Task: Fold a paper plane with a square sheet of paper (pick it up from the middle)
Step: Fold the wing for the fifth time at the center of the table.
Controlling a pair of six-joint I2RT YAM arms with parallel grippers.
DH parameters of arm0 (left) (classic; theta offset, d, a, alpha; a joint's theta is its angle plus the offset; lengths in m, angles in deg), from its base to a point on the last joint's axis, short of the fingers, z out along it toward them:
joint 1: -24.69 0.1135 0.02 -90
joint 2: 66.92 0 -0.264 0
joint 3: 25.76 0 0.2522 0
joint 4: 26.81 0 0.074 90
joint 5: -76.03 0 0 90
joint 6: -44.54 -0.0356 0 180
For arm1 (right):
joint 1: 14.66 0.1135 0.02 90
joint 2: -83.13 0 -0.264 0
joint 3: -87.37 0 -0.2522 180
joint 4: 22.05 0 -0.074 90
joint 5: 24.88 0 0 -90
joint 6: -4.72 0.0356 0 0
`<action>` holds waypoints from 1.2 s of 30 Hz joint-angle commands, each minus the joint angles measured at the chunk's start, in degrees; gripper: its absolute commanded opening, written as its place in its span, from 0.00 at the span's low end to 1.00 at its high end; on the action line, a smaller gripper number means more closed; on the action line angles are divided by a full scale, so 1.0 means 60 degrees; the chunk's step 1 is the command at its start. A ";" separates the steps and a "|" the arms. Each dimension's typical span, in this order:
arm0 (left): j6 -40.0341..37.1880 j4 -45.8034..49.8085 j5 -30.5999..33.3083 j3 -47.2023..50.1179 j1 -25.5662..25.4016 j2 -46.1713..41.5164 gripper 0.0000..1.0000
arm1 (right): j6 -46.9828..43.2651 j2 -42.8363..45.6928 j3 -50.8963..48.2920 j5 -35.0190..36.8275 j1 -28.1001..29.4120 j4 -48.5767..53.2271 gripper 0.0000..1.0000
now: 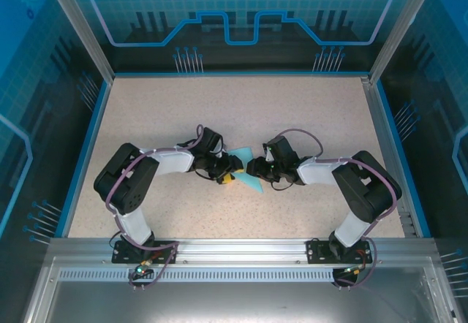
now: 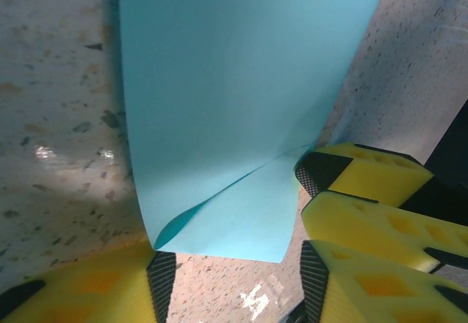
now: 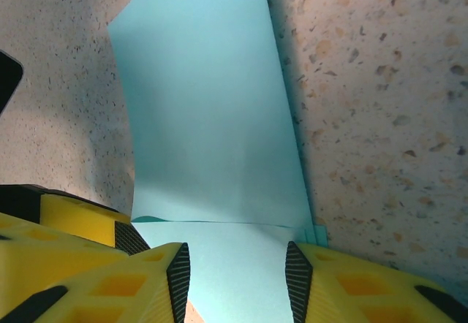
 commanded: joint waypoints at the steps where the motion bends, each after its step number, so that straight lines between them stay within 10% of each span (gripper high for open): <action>1: 0.0085 -0.0051 -0.0210 -0.0283 -0.0054 0.0077 0.44 | -0.0106 -0.0227 -0.0454 0.0381 -0.0163 0.0821 0.43; 14: -0.0129 0.0124 0.0036 -0.0391 -0.0087 0.0135 0.01 | -0.2835 0.1802 -0.0634 0.1039 0.0081 0.0564 0.66; 25: -0.0036 0.0472 0.0267 -0.0575 -0.0309 -0.0307 0.00 | -0.6154 0.4027 -0.1835 0.5553 0.2351 0.0214 0.73; 36: 0.0009 0.0777 0.0328 -0.0694 -0.0359 -0.0547 0.00 | -0.9037 0.3666 -0.2755 0.6000 0.3504 -0.1954 0.62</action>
